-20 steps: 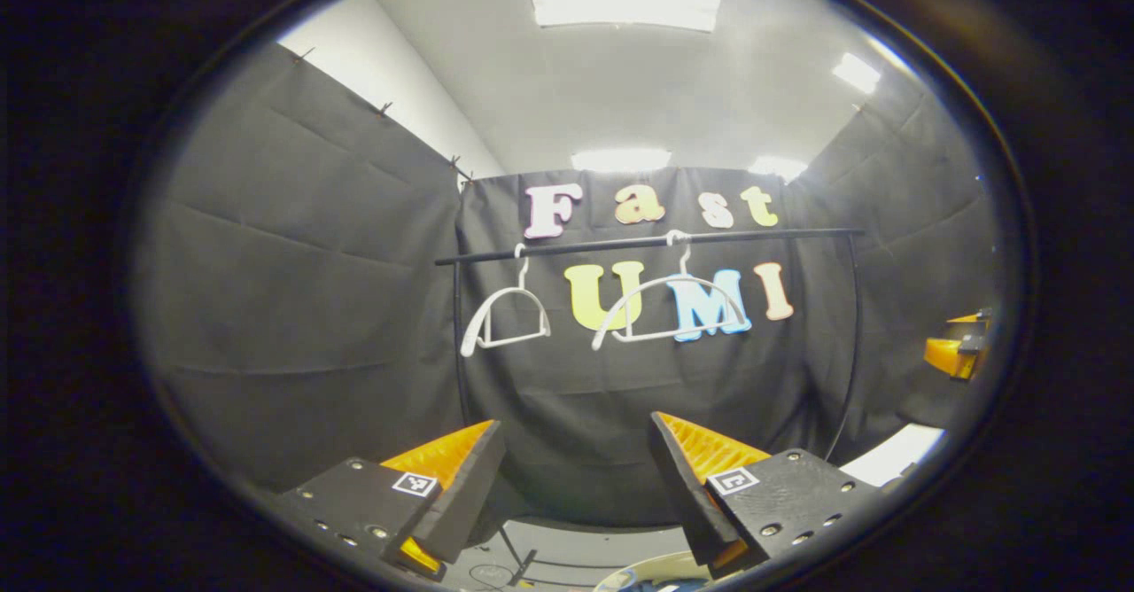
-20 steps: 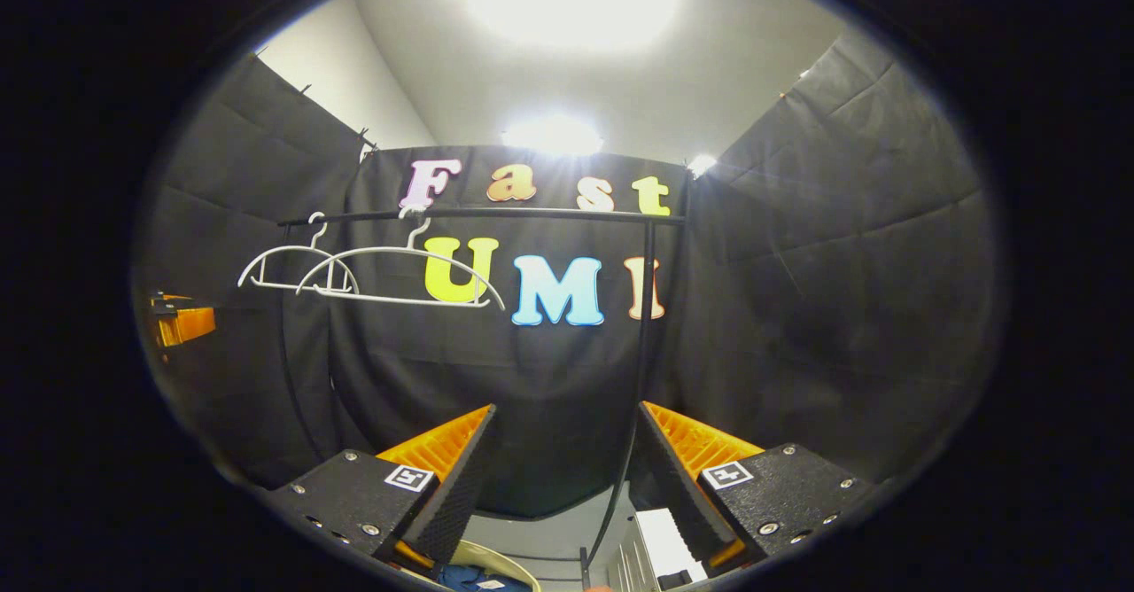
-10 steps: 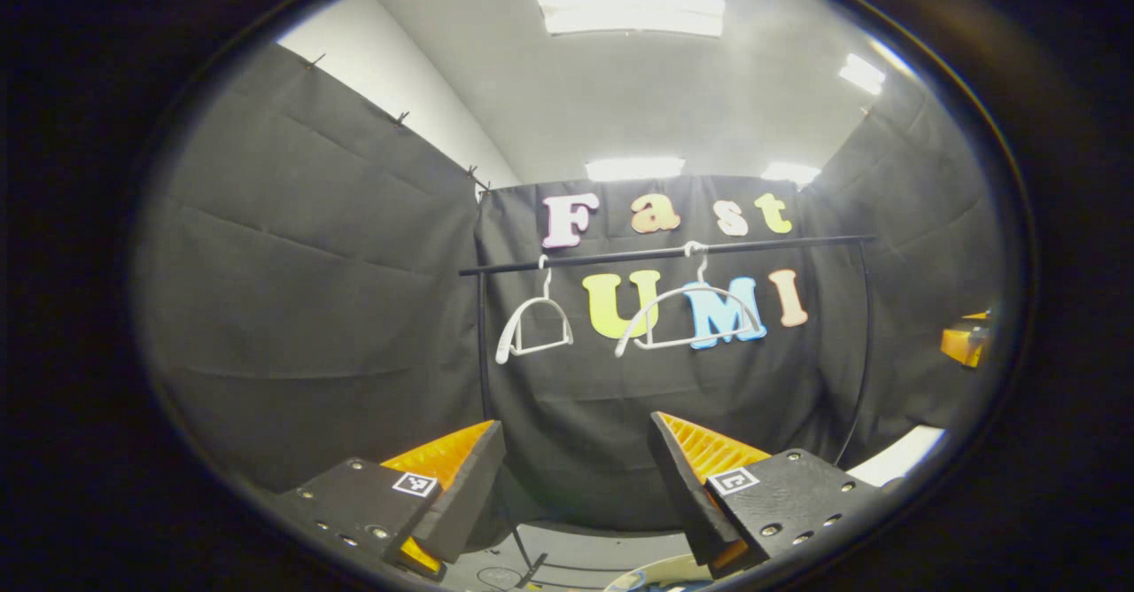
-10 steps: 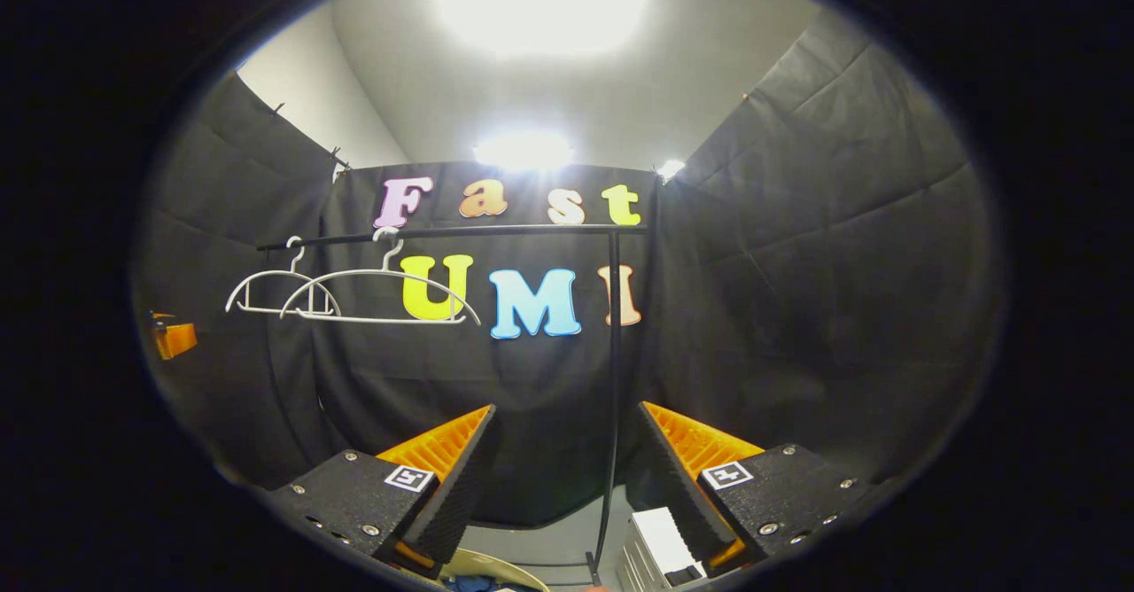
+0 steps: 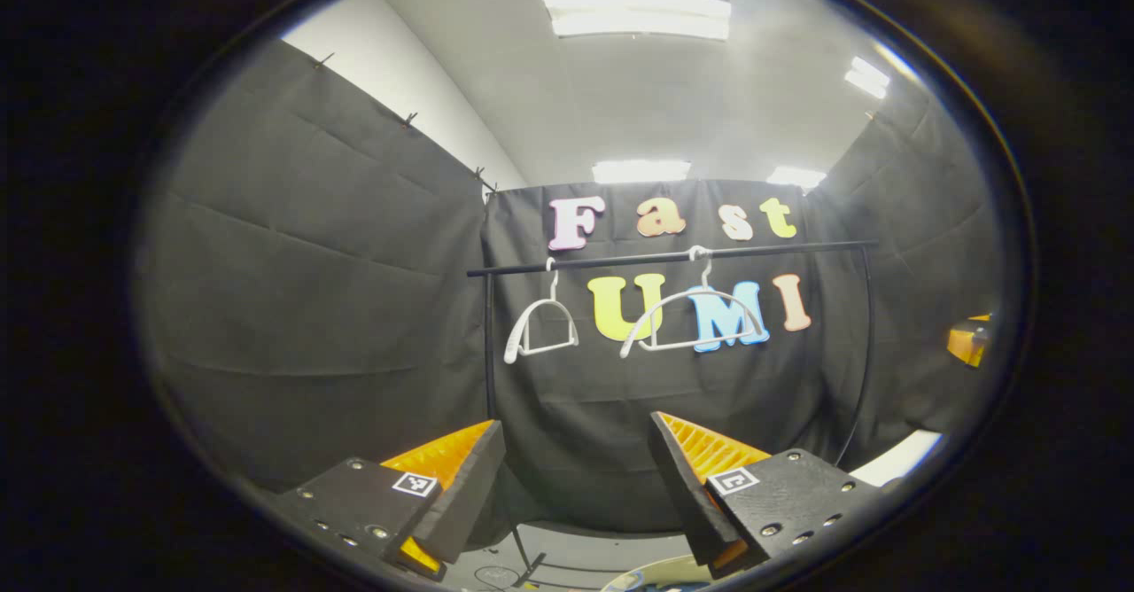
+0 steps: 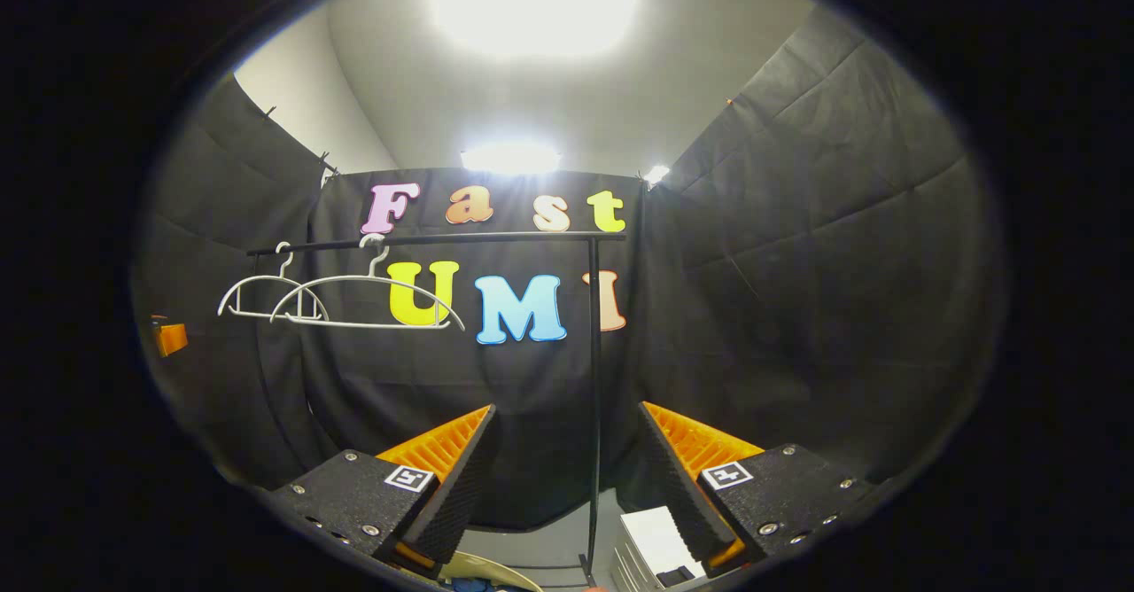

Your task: Grasp the clothes on the hanger with both hands and then place them into the laundry hamper below.

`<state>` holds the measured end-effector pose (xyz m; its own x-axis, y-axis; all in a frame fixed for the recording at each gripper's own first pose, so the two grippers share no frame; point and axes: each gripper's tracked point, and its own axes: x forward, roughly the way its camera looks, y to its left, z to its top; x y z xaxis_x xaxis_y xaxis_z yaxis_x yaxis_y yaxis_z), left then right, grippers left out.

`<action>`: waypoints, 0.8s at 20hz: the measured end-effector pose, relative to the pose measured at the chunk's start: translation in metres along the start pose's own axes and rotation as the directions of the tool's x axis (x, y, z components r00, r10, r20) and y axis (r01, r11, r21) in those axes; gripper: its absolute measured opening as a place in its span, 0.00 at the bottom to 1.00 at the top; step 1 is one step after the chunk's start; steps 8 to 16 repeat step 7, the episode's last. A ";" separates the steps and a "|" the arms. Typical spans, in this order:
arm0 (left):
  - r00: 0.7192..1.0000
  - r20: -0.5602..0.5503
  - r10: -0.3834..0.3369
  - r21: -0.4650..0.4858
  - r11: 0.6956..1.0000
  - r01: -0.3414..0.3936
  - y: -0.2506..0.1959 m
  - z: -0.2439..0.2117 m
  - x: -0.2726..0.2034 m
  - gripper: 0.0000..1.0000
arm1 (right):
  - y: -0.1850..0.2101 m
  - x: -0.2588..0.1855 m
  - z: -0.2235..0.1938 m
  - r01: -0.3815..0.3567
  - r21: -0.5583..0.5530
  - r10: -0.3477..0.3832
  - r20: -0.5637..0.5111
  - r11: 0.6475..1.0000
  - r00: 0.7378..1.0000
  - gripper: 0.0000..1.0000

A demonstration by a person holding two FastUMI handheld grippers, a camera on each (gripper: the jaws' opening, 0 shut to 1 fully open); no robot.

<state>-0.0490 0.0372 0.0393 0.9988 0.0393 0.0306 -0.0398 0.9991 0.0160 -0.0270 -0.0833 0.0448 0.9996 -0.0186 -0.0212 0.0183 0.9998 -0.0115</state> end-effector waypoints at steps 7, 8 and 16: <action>1.000 0.003 0.017 0.003 1.000 -0.017 0.005 0.000 -0.002 0.99 | 0.004 0.003 0.003 -0.009 -0.003 0.010 0.013 1.000 1.000 0.94; 1.000 0.003 0.017 0.003 1.000 -0.017 0.005 0.000 -0.002 0.99 | 0.004 0.003 0.003 -0.009 -0.003 0.010 0.013 1.000 1.000 0.94; 1.000 0.003 0.017 0.003 1.000 -0.017 0.005 0.000 -0.002 0.99 | 0.004 0.003 0.003 -0.009 -0.003 0.010 0.013 1.000 1.000 0.94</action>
